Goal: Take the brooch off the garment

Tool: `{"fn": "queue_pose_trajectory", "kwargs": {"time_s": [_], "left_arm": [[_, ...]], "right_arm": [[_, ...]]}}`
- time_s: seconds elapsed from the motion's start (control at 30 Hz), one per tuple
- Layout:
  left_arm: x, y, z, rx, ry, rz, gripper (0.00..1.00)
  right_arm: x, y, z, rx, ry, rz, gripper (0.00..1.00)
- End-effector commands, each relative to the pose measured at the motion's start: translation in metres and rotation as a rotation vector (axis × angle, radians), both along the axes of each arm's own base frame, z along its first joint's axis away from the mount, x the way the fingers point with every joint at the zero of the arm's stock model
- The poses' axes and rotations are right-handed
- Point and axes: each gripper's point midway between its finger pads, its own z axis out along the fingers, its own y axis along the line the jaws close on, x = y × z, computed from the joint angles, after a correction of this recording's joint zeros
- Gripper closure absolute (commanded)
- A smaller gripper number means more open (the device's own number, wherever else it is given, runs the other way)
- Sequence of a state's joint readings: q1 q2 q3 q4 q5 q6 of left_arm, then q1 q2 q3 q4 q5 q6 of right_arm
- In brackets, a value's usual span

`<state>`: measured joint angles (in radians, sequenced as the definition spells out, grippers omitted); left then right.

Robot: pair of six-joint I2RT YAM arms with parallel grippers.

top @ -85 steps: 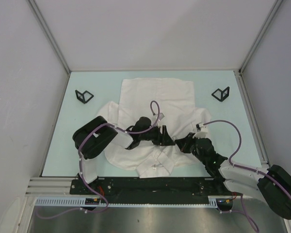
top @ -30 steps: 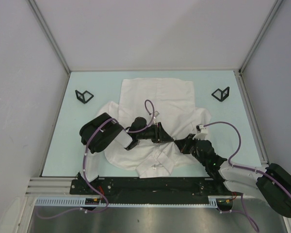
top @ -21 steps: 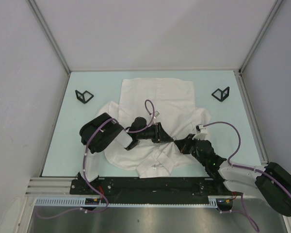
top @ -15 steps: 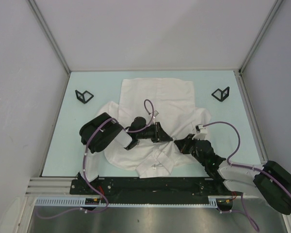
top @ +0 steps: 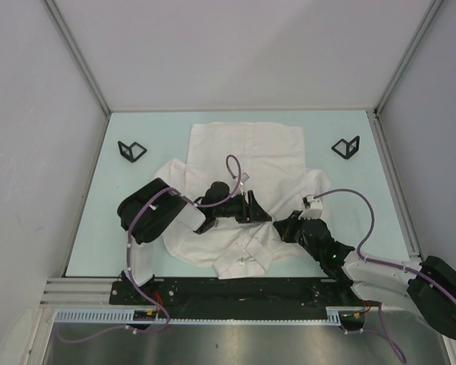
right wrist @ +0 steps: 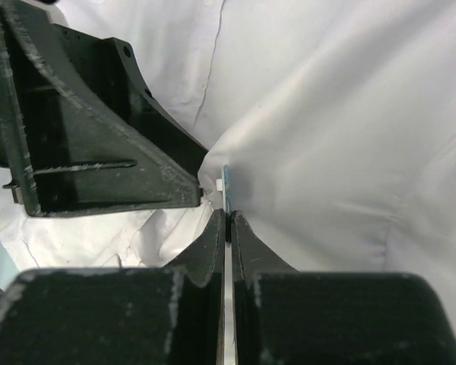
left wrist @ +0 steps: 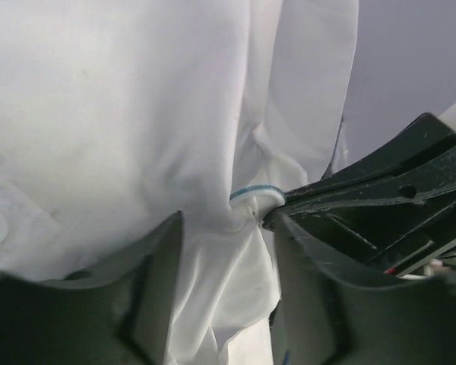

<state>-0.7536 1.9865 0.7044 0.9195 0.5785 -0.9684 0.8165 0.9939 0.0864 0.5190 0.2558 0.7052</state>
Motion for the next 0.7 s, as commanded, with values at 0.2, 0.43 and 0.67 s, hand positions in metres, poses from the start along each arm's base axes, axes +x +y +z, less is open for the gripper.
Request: {"fn": "queue_pose_trajectory", "kwargs": {"time_s": [0.2,0.43,0.67], "left_arm": [[0.005,0.009,0.048,0.109,-0.310,-0.001,0.26],[0.002,0.016,0.031,0.157,-0.279,0.027,0.25],[-0.003,0.033,0.027,0.174,-0.263,0.086,0.25]], "right_arm": [[-0.007,-0.043,-0.008,-0.207,0.091,-0.177,1.00],[-0.008,-0.069,-0.010,-0.217,0.156,-0.310,1.00],[-0.011,-0.117,-0.039,-0.186,0.365,-0.563,1.00]]}}
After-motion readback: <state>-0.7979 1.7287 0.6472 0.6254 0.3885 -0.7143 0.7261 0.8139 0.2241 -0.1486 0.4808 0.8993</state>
